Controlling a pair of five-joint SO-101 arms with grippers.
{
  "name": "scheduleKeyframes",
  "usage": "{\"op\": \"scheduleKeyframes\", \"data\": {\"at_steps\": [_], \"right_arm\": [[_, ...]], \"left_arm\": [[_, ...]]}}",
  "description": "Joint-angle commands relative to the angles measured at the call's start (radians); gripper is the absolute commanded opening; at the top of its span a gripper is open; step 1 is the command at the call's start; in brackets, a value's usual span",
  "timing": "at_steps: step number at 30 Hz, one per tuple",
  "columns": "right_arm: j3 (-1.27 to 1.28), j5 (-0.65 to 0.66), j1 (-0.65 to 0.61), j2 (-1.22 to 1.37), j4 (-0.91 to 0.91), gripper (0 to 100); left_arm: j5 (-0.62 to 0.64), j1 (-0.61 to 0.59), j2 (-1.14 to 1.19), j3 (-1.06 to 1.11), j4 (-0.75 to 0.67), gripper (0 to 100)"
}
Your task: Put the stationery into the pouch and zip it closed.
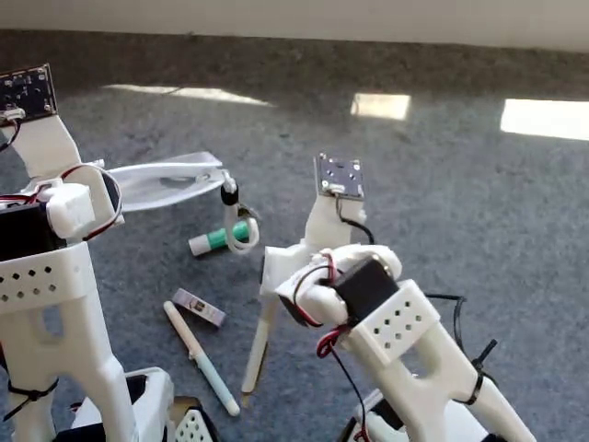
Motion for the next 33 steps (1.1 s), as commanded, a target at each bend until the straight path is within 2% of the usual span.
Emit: {"op": "scheduleKeyframes", "data": {"at_steps": [1,5,11,19,33], "right_arm": [[-0.004,0.014,0.012,-0.079,-0.007,0.4],[-0.004,0.014,0.012,-0.133,-0.019,0.4],[-0.002,0.017,0.012,-0.209,-0.134,0.4],[-0.002,0.147,0.012,-0.318,-0.285,0.4],[-0.004,0.385,-0.021,-0.328,-0.61,0.4]], "left_arm": [[0.012,-0.013,0.008,-0.004,-0.023,1],[0.012,-0.012,0.008,-0.002,-0.023,1],[0.012,-0.012,0.008,-0.002,-0.023,1],[0.012,-0.01,0.01,-0.002,-0.023,1],[0.012,-0.008,0.01,-0.002,-0.023,1]]}}
